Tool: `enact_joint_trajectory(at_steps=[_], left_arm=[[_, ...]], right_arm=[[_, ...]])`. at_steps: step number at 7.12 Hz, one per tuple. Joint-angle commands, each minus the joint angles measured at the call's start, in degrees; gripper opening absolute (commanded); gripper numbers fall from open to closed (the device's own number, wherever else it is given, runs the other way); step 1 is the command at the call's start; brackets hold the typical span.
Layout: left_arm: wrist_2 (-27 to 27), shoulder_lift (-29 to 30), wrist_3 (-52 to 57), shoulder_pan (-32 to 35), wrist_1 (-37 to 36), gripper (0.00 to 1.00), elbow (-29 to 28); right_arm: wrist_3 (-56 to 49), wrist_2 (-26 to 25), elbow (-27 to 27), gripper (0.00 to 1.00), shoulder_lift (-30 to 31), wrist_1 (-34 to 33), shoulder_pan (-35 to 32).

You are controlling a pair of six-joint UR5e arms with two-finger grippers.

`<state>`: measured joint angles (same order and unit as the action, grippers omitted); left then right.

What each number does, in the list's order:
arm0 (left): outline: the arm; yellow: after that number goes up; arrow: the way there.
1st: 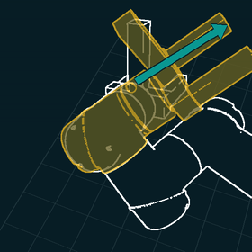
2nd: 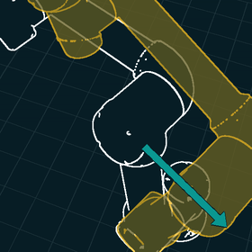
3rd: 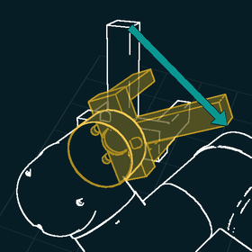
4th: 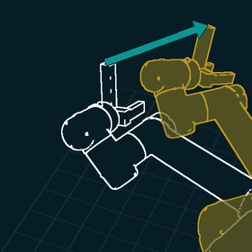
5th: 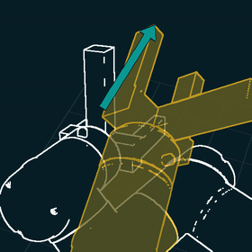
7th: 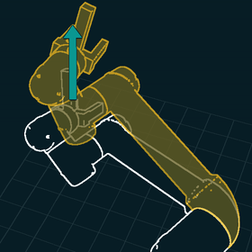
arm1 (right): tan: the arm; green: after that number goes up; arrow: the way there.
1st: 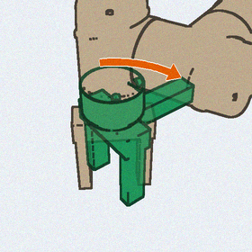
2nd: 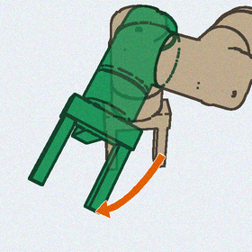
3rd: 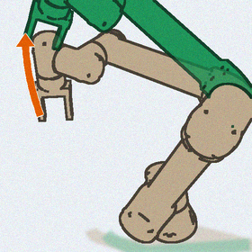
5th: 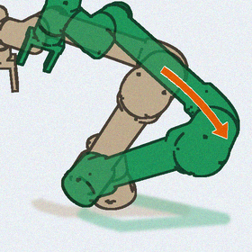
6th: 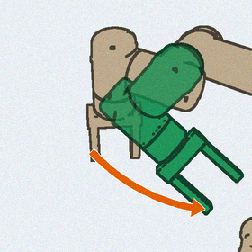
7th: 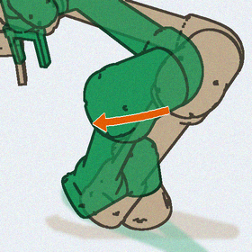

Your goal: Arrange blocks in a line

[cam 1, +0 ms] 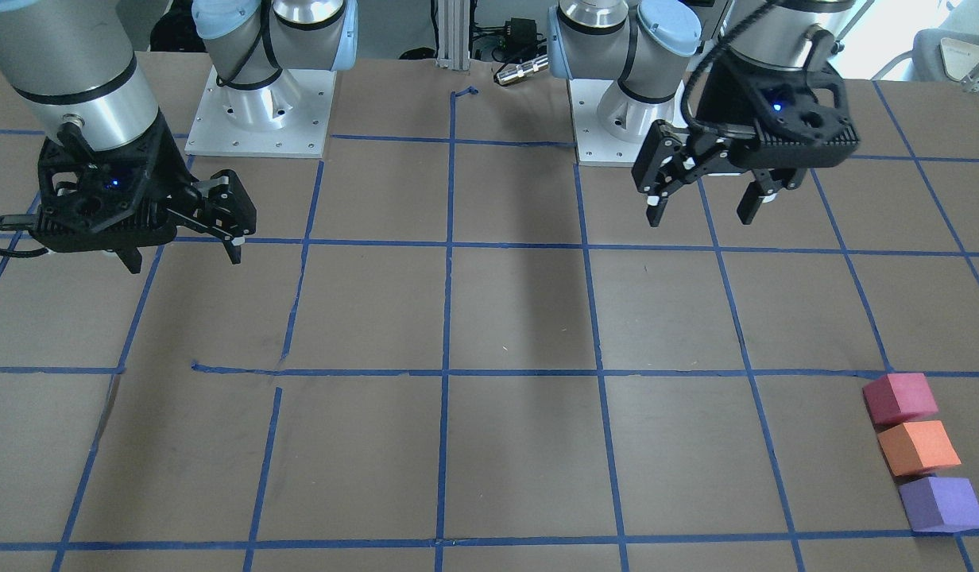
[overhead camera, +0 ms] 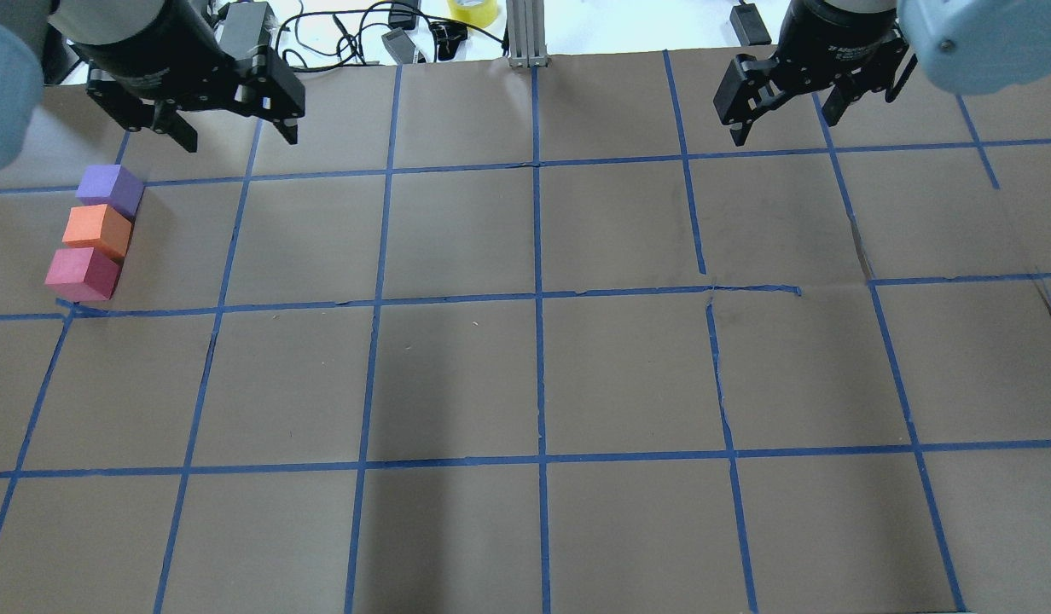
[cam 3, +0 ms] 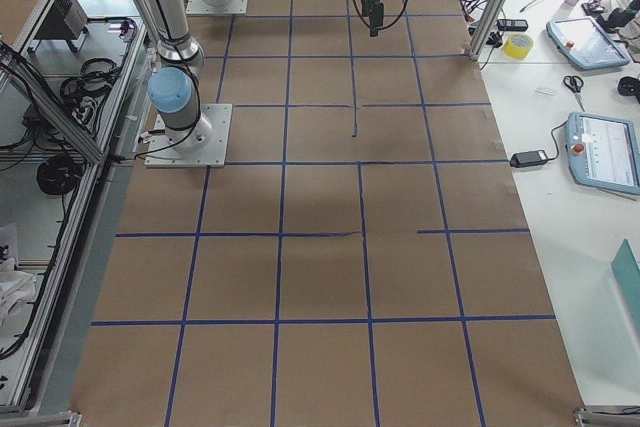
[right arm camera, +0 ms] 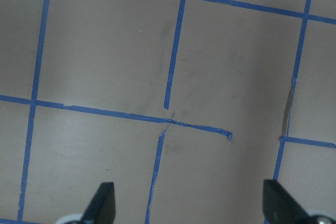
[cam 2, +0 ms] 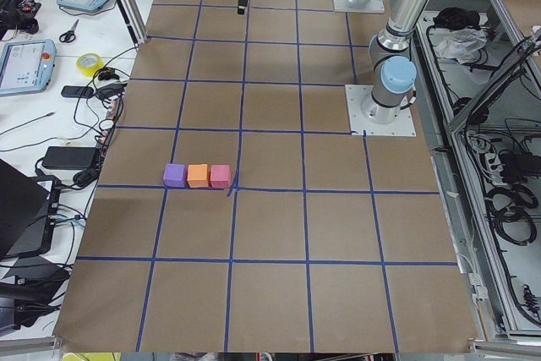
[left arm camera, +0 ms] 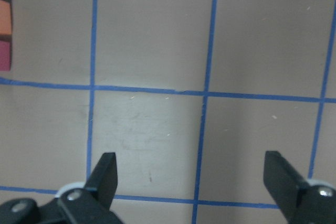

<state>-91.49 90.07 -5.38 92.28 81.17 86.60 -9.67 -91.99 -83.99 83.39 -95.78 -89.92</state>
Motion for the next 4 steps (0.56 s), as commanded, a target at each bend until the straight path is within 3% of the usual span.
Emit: enact_joint_trajectory(at_steps=[1,3,4], left_arm=[[-0.1,-0.5,-4.5,3.0,-2.9,1.00,0.9],[0.4,-0.7,-3.9,2.1,-1.0,1.00,0.9],[0.8,-0.9,-3.9,1.9,3.6,1.00,0.5]], right_arm=[[0.0,0.0,-0.1,1.00,-0.1,-0.1,0.0],[0.0,-0.2,0.0,1.00,0.0,-0.1,0.0],[0.0,-0.2,0.0,1.00,0.0,-0.1,0.0]])
